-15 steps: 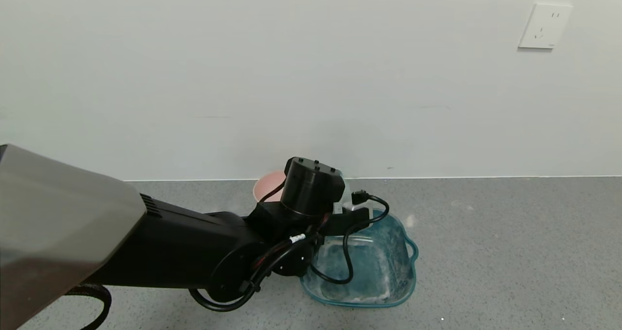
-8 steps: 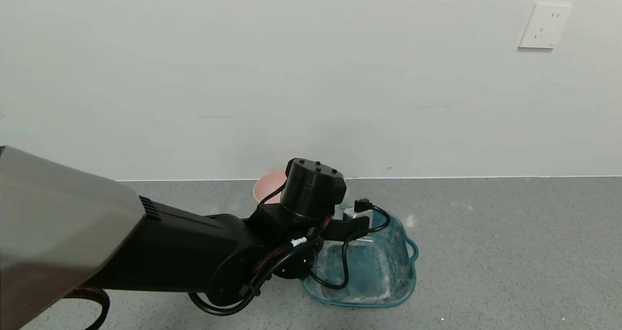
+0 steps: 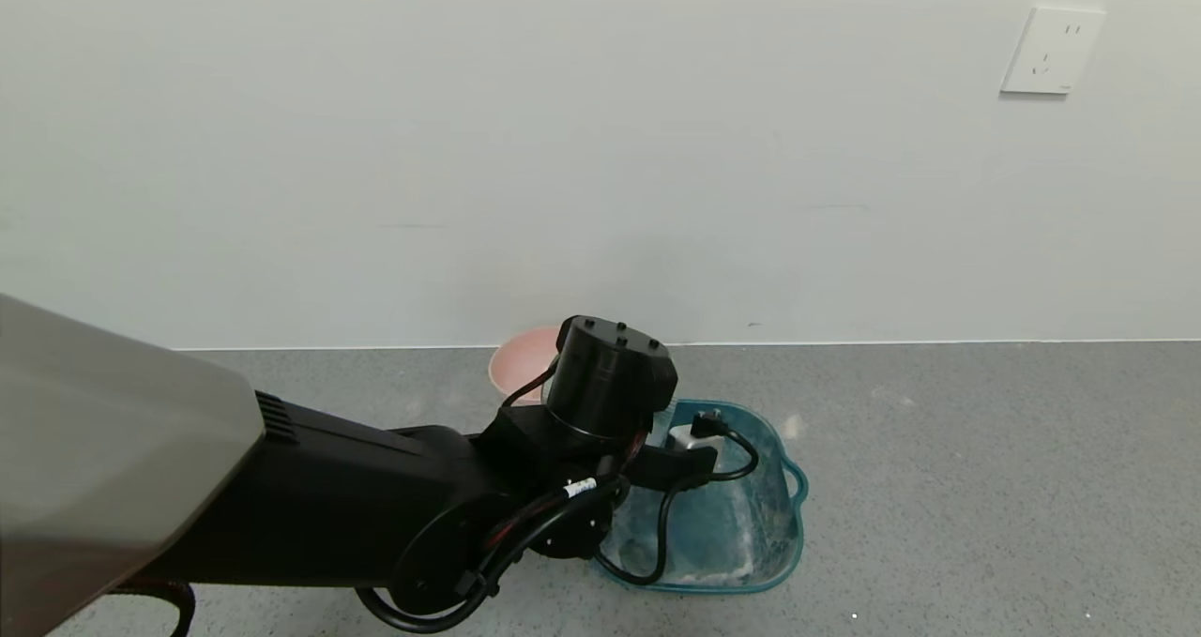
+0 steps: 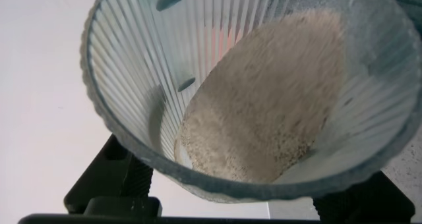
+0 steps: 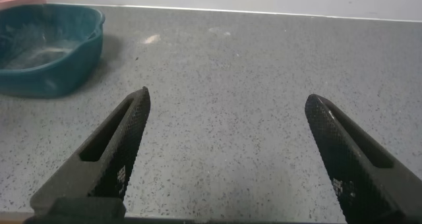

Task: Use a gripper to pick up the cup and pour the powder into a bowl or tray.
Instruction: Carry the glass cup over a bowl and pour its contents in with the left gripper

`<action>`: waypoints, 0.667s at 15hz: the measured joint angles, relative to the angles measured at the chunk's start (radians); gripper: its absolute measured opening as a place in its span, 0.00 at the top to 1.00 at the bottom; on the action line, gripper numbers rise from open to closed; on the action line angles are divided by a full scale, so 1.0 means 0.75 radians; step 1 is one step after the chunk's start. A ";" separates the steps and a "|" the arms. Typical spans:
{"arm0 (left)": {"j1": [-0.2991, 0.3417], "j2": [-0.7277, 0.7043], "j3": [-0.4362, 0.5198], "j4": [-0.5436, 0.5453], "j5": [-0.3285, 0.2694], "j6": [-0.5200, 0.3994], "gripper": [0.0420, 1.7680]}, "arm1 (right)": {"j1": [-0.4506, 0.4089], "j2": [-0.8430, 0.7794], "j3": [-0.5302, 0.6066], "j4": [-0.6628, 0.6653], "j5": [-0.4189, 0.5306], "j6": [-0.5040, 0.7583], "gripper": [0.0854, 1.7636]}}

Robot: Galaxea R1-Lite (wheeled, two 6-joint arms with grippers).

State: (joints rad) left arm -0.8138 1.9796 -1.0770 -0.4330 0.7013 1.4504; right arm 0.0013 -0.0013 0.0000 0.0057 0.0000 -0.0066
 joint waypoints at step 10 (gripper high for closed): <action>-0.060 -0.015 0.019 0.003 0.186 0.134 0.27 | 0.000 0.000 0.000 0.001 0.000 0.000 0.03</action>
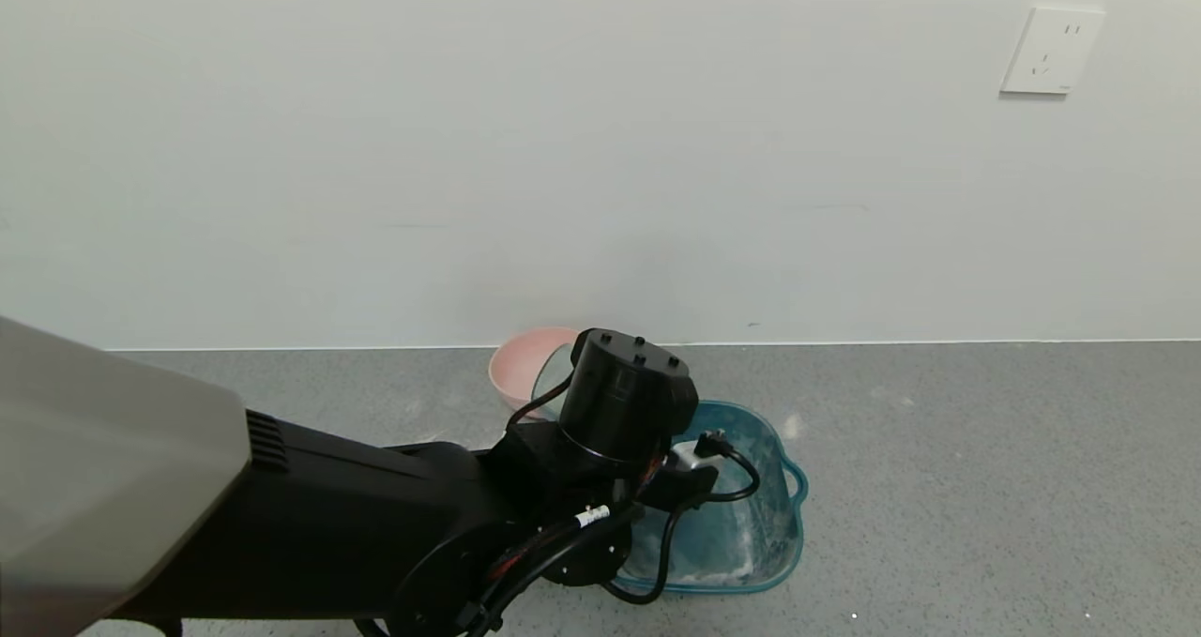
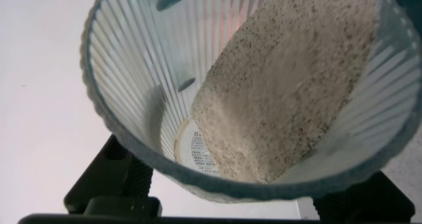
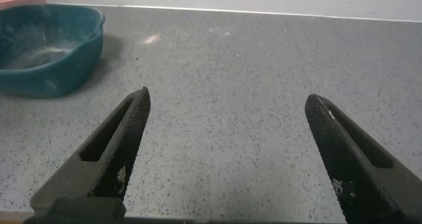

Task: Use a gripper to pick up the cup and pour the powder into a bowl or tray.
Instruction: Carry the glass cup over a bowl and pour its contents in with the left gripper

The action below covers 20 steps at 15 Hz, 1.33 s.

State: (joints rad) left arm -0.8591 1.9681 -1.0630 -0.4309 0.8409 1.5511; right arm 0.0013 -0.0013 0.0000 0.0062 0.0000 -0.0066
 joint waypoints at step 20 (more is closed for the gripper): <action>-0.059 0.026 0.006 0.001 0.189 0.074 0.27 | 0.000 0.000 0.000 -0.001 0.000 0.001 0.03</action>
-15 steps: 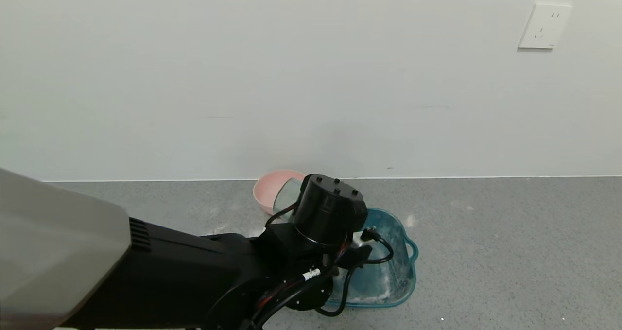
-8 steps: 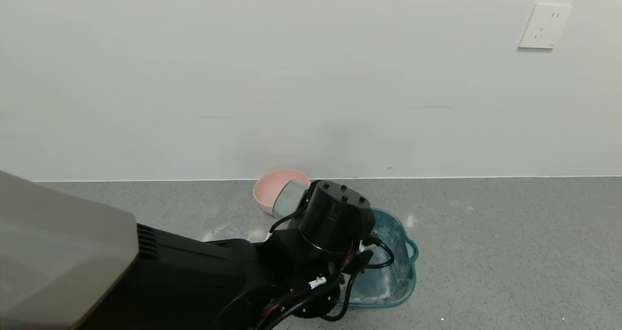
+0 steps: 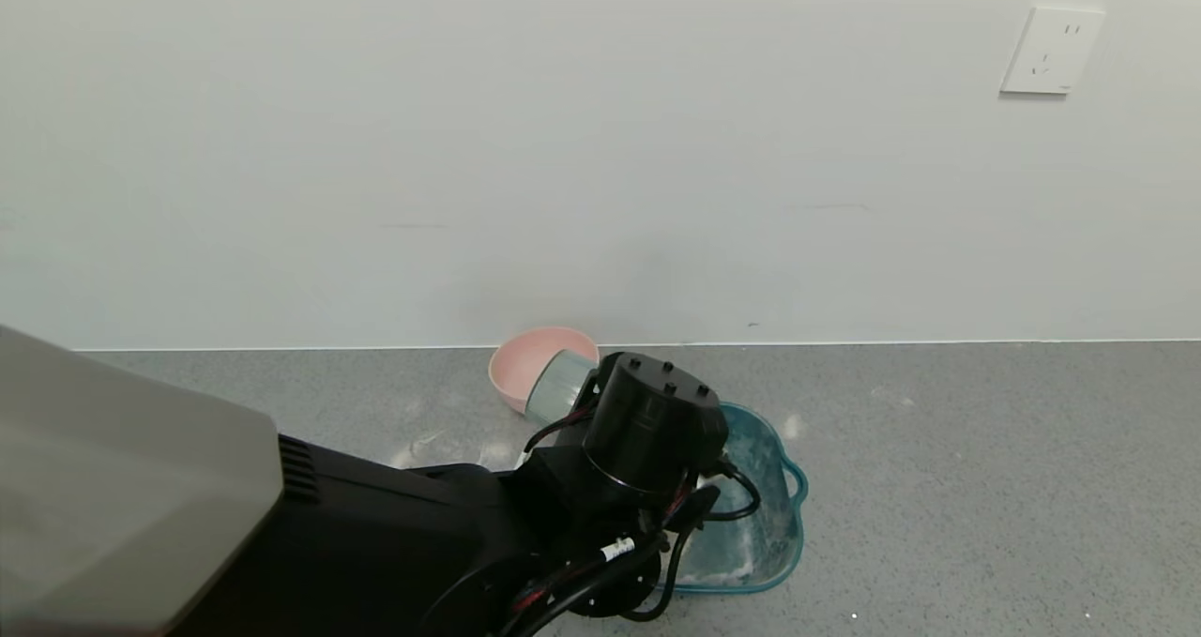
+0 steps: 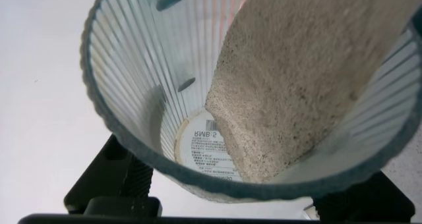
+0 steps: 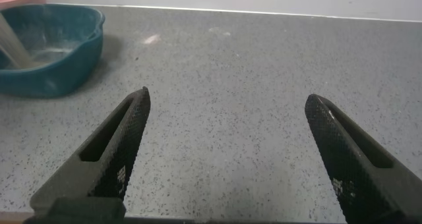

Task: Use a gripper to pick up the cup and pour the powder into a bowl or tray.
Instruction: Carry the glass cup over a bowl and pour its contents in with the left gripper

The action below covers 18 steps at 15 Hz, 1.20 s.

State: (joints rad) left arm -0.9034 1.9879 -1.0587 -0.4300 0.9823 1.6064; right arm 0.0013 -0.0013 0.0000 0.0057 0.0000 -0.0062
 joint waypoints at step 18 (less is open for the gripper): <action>-0.027 0.020 -0.003 -0.002 0.035 0.016 0.27 | 0.000 0.000 0.000 0.000 0.000 0.000 0.03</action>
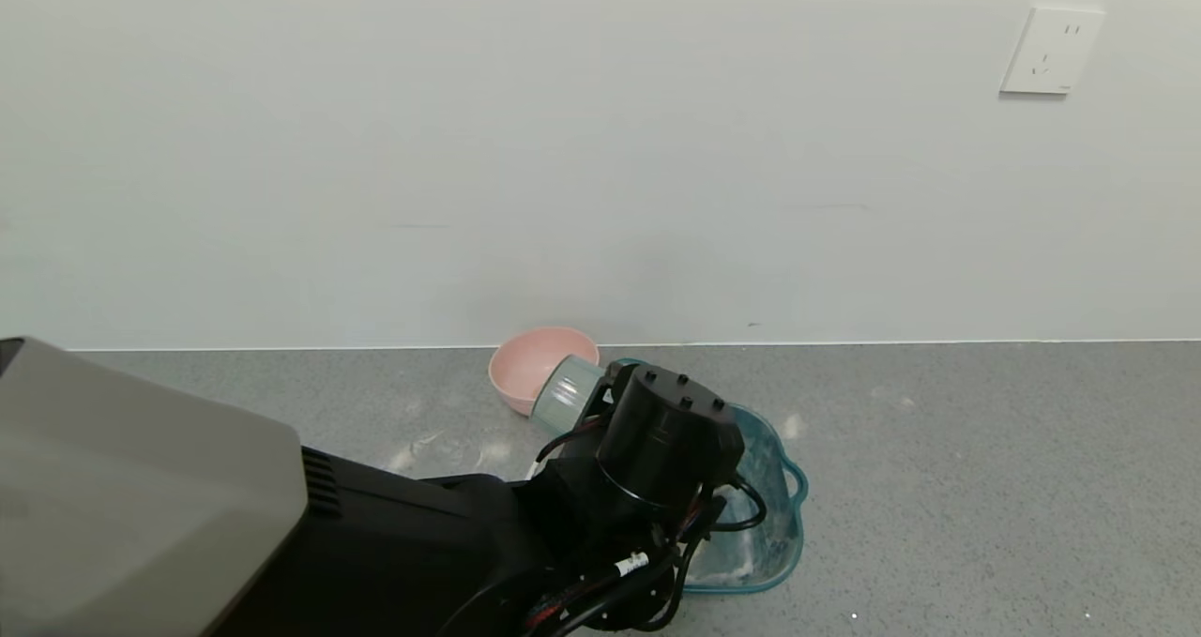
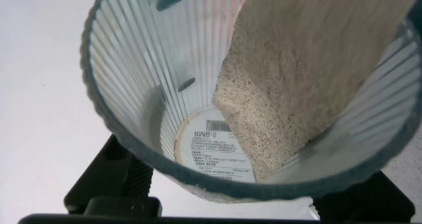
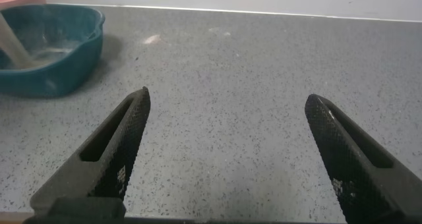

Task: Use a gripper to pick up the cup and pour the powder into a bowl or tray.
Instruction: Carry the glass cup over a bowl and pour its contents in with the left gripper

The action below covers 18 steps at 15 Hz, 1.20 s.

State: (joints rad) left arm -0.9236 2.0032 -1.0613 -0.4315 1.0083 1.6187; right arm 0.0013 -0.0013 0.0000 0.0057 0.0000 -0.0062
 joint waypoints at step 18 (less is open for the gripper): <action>0.040 -0.011 0.001 -0.095 -0.018 -0.032 0.27 | 0.000 0.000 0.000 0.000 0.000 -0.001 0.03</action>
State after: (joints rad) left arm -0.8934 1.9951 -1.0602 -0.5028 0.9947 1.5947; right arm 0.0013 -0.0013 0.0000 0.0057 0.0000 -0.0066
